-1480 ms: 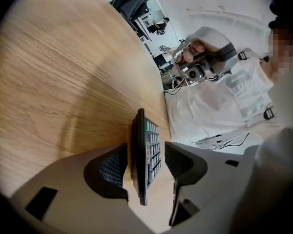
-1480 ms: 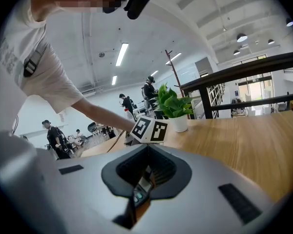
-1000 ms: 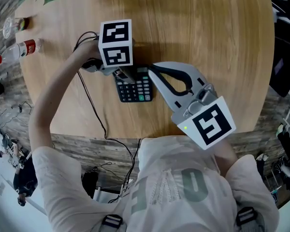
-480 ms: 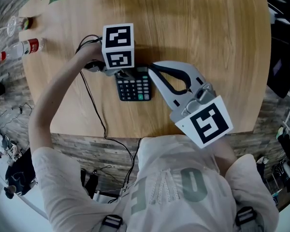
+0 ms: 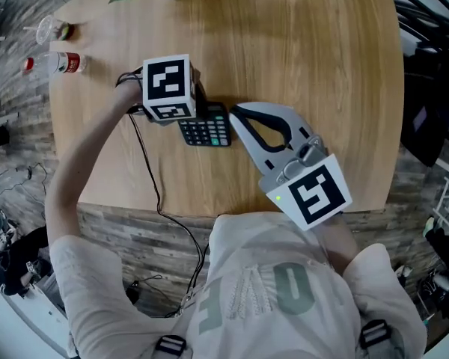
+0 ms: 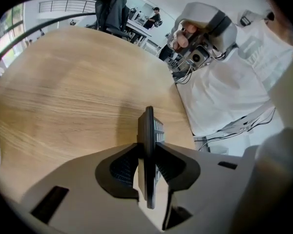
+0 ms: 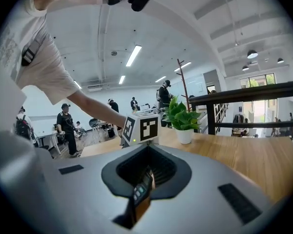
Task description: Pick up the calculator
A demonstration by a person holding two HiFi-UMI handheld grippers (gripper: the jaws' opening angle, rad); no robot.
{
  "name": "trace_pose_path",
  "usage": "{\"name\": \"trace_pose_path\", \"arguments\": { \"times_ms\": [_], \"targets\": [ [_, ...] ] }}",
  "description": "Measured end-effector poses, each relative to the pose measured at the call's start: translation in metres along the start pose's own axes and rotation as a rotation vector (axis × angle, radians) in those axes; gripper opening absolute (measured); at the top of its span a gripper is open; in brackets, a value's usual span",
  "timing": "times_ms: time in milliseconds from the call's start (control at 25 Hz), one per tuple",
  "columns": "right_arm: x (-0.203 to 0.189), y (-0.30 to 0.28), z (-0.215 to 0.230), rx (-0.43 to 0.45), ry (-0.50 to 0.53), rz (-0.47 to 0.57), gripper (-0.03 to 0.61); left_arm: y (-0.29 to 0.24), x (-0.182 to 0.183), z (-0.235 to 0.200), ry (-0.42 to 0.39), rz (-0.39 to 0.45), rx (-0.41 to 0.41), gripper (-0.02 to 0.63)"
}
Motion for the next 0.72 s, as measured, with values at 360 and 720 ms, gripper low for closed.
{"name": "trace_pose_path", "arguments": {
  "times_ms": [360, 720],
  "targets": [
    [0.011, 0.033, -0.037, -0.119, 0.074, -0.018, 0.018, 0.076, -0.004, 0.046, 0.038, 0.296, 0.581, 0.115],
    [0.035, 0.056, -0.061, -0.234, 0.132, 0.026, 0.018, 0.145, 0.008, 0.122, 0.411, 0.844, 1.354, 0.115]
  ]
}}
Point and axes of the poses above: the fingertips, and each gripper's own axes: y backward along the fingers, z to its right, x out of its top, the point moved 8 cm from there along y, backward along the fingers, and after that the axes turned 5 degrees about -z, right-handed, at the moved point
